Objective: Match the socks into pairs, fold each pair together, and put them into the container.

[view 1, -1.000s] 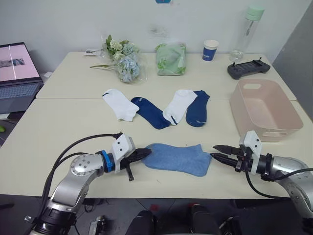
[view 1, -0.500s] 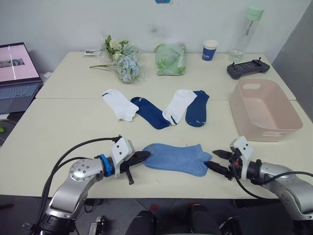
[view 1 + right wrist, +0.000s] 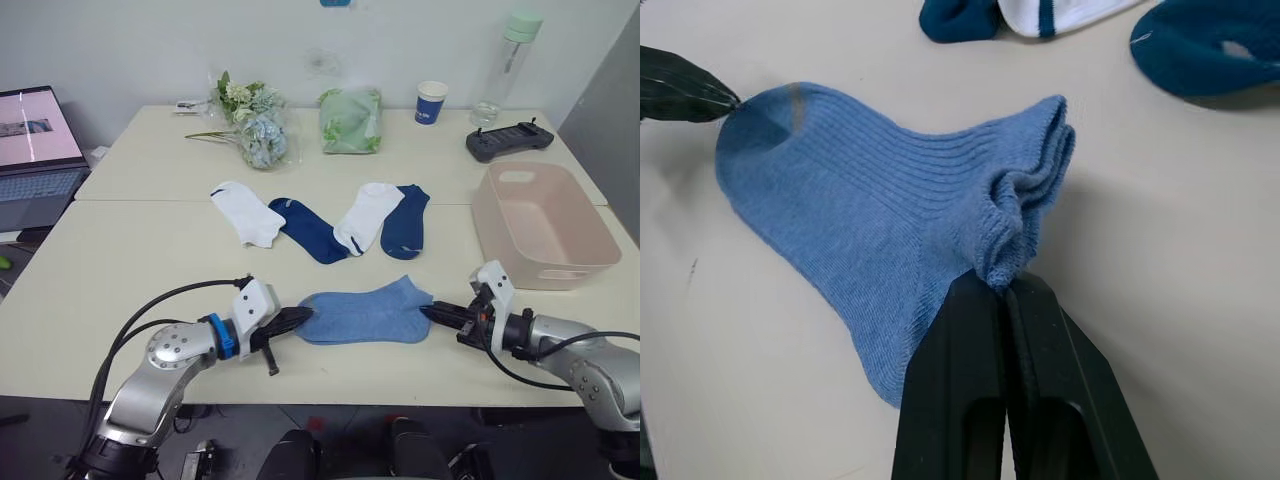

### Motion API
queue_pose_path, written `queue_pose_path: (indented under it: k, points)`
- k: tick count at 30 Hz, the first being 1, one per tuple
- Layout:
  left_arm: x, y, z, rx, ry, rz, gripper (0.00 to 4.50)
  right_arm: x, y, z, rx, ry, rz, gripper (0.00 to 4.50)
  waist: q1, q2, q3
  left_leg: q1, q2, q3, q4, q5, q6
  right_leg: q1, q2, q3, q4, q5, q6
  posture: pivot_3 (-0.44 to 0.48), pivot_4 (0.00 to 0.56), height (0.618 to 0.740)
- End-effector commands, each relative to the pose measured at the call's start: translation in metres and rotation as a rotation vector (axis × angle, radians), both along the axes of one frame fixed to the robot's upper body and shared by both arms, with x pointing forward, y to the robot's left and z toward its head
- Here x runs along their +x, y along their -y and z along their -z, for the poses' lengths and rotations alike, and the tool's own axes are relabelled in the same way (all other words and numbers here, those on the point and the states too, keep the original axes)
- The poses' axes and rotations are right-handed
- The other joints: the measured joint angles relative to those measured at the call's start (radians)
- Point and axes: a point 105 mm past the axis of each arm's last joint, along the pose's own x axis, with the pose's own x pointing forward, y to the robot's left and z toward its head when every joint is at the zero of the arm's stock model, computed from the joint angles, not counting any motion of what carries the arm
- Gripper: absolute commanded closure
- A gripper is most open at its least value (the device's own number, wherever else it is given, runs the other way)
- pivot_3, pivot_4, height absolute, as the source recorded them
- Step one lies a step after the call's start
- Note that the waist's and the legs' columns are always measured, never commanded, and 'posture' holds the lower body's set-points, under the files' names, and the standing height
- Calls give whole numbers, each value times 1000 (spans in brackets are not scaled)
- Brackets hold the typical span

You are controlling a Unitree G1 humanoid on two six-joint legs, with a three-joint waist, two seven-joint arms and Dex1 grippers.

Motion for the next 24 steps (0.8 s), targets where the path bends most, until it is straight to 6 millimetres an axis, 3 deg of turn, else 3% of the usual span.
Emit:
queue_pose_path:
  k: [1, 5, 11, 15, 19, 24]
  points:
    - [5, 21, -7, -18, 13, 82, 4500, 6, 5, -7, -8, 11, -42, 4465, 0, 0, 0, 0, 0, 1, 0, 0, 0, 0, 0, 0, 0, 0, 0, 0, 150, 740]
    - [17, 39, -3, -4, -9, 131, 4500, 10, 6, -6, -20, 12, -74, 4465, -3, 0, 0, 0, 0, 3, 0, 0, 0, 0, 0, 0, 0, 0, 0, 0, 150, 740]
    - [31, 62, 31, 74, -61, 167, 4500, 9, 5, 0, 6, 12, -78, 4465, -3, 0, 0, 0, 0, 4, 1, 0, 0, 0, 0, 0, 1, 0, 0, 0, 150, 740]
    - [33, 68, 40, 87, -87, 167, 4500, 8, 8, -2, 14, 24, -66, 4465, -1, 0, 0, 0, 0, 2, 1, 0, 0, -1, 0, 0, 1, 0, 0, 0, 150, 740]
    - [27, 61, 58, 168, -133, 186, 4500, 3, 3, -15, 71, 25, -105, 4465, -1, 0, 0, 0, 0, 2, 1, 0, 0, 0, 0, 0, 1, 0, 0, 0, 150, 740]
    - [26, 58, 63, 183, -141, 190, 4500, -8, -25, -50, 330, -24, -195, 4465, -3, 1, -1, 1, 1, 0, 1, 0, 0, 0, 0, 1, 1, 0, 0, 0, 150, 740]
